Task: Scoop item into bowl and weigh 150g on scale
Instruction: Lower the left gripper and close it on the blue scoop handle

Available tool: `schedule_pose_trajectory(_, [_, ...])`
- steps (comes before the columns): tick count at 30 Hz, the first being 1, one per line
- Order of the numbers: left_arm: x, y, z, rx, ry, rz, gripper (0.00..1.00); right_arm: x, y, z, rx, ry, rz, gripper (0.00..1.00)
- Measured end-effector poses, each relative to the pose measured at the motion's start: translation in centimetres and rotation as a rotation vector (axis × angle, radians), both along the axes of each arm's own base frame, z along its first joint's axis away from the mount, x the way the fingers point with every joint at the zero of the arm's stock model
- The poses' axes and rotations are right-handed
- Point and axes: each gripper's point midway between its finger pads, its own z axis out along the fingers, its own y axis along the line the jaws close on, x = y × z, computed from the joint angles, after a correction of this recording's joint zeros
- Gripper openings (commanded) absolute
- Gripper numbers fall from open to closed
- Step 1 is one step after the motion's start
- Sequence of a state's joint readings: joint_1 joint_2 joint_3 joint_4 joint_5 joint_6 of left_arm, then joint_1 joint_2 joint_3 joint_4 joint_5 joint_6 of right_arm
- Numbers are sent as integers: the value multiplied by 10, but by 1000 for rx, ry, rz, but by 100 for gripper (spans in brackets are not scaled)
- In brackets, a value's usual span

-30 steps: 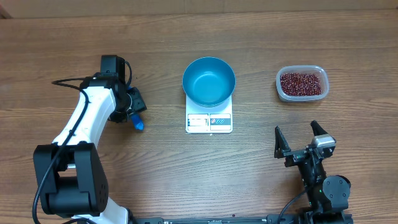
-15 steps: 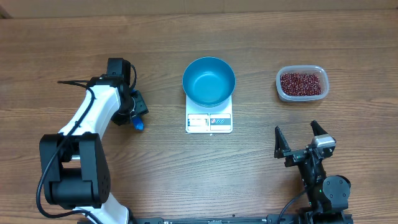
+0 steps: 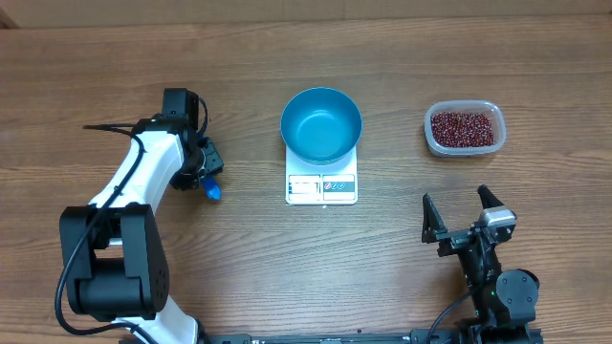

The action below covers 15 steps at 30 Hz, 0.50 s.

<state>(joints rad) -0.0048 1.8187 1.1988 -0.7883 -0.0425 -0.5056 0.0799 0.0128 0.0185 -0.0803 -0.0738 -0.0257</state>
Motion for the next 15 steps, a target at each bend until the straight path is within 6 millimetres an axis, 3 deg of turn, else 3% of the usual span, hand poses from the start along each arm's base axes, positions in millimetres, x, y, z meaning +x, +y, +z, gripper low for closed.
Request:
schedule_pose_trajectory(9, [3, -3, 1, 0, -14, -5, 35, 0, 0, 0, 0, 0, 0, 100])
schedule_pose_trajectory(15, [4, -5, 1, -1, -16, -12, 39, 0, 0, 0, 0, 0, 0, 100])
